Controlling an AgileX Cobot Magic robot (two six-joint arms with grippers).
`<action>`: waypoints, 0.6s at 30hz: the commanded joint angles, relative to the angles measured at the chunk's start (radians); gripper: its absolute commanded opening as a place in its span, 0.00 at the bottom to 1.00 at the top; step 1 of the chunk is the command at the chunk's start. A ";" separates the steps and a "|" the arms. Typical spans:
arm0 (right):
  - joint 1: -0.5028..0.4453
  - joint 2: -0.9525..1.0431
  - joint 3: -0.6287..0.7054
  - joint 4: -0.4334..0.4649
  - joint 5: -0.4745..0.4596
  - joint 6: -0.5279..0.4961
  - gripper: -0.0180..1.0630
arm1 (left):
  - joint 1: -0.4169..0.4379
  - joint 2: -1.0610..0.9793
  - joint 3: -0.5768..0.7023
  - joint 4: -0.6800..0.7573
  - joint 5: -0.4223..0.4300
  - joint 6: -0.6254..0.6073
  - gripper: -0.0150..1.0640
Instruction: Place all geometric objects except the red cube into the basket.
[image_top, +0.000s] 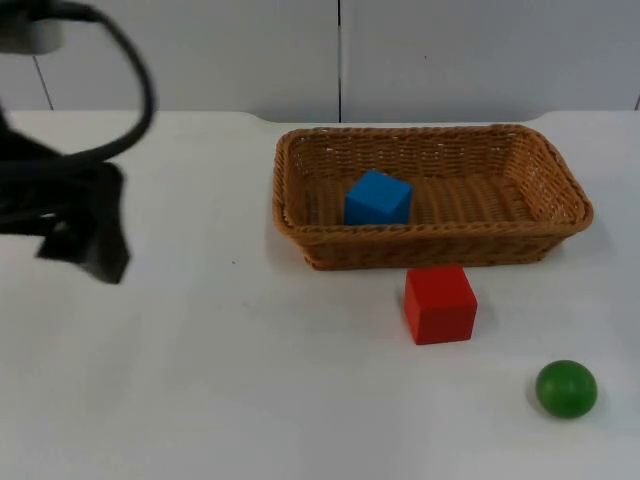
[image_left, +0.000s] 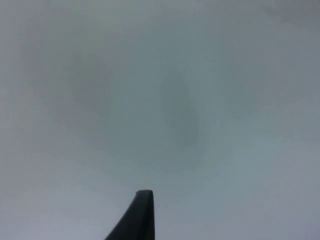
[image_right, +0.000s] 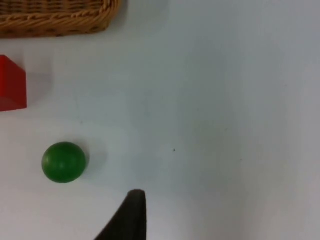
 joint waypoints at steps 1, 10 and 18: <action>-0.007 -0.001 -0.005 0.005 -0.001 0.002 0.99 | 0.039 -0.037 0.029 -0.014 0.004 -0.003 0.98; -0.007 -0.001 -0.005 0.007 -0.001 0.002 0.99 | 0.184 -0.215 0.089 -0.093 0.050 0.100 0.98; -0.007 -0.001 -0.005 0.022 -0.001 0.002 0.99 | 0.192 -0.308 0.089 -0.090 0.053 0.100 0.98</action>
